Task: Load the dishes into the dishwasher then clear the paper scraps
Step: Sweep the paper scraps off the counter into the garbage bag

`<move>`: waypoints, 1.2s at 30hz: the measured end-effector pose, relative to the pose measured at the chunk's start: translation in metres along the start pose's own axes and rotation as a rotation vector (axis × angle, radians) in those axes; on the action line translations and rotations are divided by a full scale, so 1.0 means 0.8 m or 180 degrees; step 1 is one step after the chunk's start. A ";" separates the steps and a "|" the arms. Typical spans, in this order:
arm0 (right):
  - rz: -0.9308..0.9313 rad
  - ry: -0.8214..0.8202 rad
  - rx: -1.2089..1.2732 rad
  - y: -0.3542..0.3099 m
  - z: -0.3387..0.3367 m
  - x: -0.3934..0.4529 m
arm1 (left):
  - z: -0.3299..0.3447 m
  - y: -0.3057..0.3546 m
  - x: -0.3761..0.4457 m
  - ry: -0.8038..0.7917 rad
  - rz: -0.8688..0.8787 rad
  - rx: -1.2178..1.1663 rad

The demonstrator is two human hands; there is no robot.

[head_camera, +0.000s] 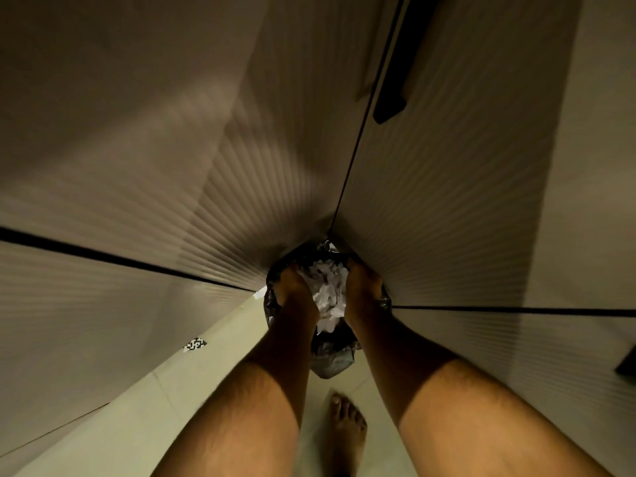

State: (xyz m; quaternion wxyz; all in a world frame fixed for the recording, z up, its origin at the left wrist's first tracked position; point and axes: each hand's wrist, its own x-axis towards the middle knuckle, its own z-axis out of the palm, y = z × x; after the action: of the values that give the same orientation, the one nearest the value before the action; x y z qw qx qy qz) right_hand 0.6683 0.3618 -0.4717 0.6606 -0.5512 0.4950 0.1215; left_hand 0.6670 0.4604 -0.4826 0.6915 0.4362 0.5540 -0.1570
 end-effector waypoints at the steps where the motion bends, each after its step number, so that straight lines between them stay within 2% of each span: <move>1: -0.0005 0.0008 0.0262 0.011 0.001 0.016 | -0.005 -0.004 0.007 0.0045 0.0029 -0.0151; 4: 0.0147 0.0042 0.0452 -0.008 -0.002 -0.025 | -0.014 0.011 -0.038 0.0348 0.0190 -0.0282; 8: 0.0123 -0.0112 0.0430 -0.016 -0.018 -0.051 | -0.023 0.016 -0.068 0.0231 0.0389 -0.0093; 12: -0.0164 0.0035 -0.0037 0.012 -0.026 -0.031 | -0.030 0.019 -0.097 0.0293 0.0459 -0.0101; 16: -0.0217 -0.0305 -0.0113 -0.022 -0.037 -0.109 | -0.047 0.026 -0.128 0.0030 0.0588 0.0300; 19: -0.0377 -0.0187 -0.0035 -0.031 -0.046 -0.137 | -0.061 0.028 -0.146 -0.0051 0.1061 0.0807; 22: -0.0938 -0.0160 -0.0718 -0.041 -0.055 -0.177 | -0.082 0.030 -0.156 -0.0143 0.1441 0.1084; 26: -0.1578 -0.0544 -0.2137 -0.066 -0.075 -0.238 | -0.103 0.062 -0.259 -0.0399 0.1773 0.1450; 28: -0.2076 -0.0457 -0.3142 -0.078 -0.087 -0.271 | -0.113 0.076 -0.299 -0.0474 0.2225 0.2032; 30: -0.2399 -0.0451 -0.3788 -0.102 -0.104 -0.316 | -0.121 0.090 -0.339 -0.0519 0.2603 0.2714; 34: -0.2837 -0.0078 -0.4534 -0.156 -0.119 -0.401 | -0.127 0.127 -0.413 -0.0631 0.2925 0.3458; 36: -0.3153 0.0060 -0.4373 -0.179 -0.123 -0.436 | -0.132 0.144 -0.444 -0.0764 0.3509 0.3678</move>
State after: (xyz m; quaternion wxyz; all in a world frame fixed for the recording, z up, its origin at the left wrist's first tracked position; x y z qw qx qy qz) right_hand 0.5503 0.3608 -0.1002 0.1517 -0.9844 0.0180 0.0872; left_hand 0.5611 0.5134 -0.1127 0.3894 0.9154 0.0125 -0.1008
